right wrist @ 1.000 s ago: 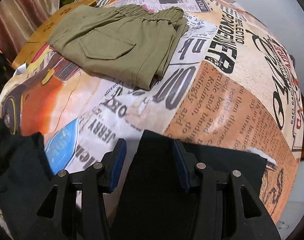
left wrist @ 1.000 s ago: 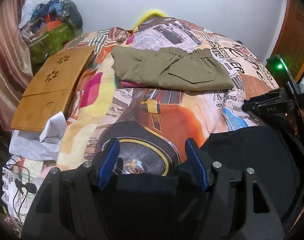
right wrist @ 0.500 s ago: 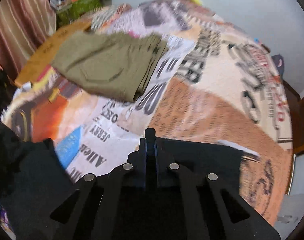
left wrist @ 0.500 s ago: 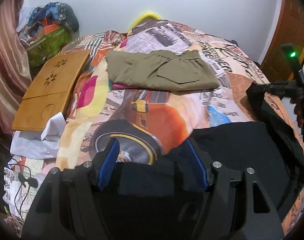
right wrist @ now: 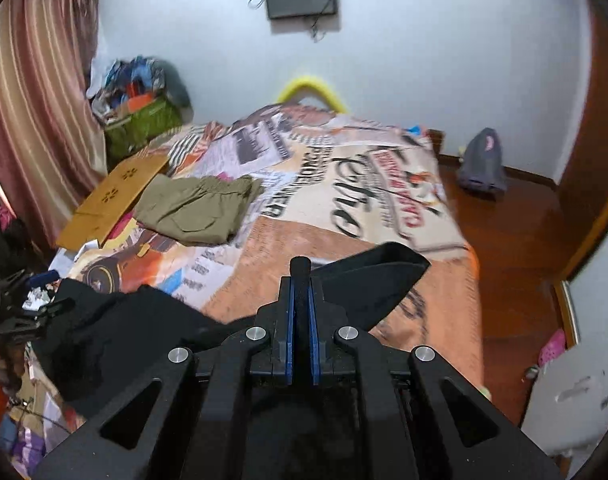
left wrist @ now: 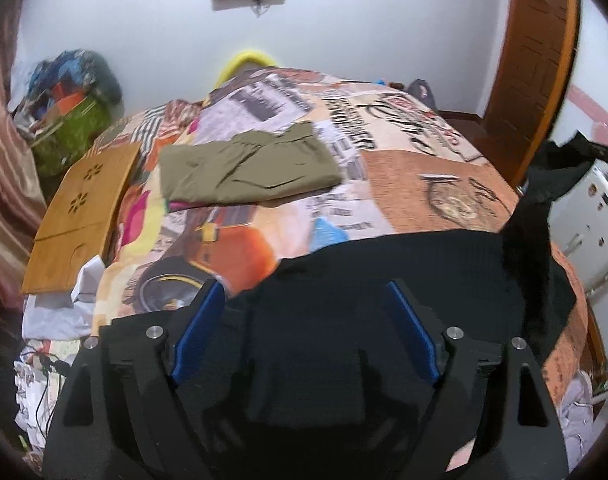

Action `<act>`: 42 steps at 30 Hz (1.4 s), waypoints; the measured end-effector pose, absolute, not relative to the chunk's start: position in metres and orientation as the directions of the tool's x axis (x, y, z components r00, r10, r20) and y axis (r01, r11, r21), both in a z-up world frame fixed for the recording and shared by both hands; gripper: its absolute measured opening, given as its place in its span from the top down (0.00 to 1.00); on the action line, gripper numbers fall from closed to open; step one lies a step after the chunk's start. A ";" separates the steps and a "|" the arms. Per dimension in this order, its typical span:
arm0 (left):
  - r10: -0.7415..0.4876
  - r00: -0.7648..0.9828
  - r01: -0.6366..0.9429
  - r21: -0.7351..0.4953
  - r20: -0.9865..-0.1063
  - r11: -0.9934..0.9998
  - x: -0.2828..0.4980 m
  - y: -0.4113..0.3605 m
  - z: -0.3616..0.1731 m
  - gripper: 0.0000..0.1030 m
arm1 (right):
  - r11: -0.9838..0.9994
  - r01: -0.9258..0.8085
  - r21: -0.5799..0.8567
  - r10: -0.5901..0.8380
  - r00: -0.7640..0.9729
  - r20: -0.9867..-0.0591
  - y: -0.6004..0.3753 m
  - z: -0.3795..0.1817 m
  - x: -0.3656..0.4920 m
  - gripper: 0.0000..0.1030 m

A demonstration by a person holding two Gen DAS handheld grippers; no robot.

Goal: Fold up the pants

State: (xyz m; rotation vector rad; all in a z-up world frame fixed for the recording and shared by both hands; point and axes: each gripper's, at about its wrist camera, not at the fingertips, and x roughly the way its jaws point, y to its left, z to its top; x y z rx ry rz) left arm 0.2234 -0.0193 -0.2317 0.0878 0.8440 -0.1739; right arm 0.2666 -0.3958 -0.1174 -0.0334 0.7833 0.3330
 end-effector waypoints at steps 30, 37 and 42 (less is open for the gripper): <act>-0.218 0.468 0.489 0.045 -0.857 0.871 0.298 -0.204 -0.285 0.18 | 0.977 -0.112 0.179 0.212 0.536 -0.817 -0.519 -0.260 0.222 0.61; -0.276 0.369 0.574 -0.015 -0.888 0.818 0.334 -0.240 -0.311 0.18 | 0.971 -0.091 0.221 0.237 0.471 -0.850 -0.517 -0.295 0.245 0.61; -0.280 0.313 0.628 -0.024 -0.907 0.778 0.345 -0.257 -0.333 0.31 | 0.962 -0.089 0.258 0.269 0.465 -0.843 -0.520 -0.304 0.249 0.61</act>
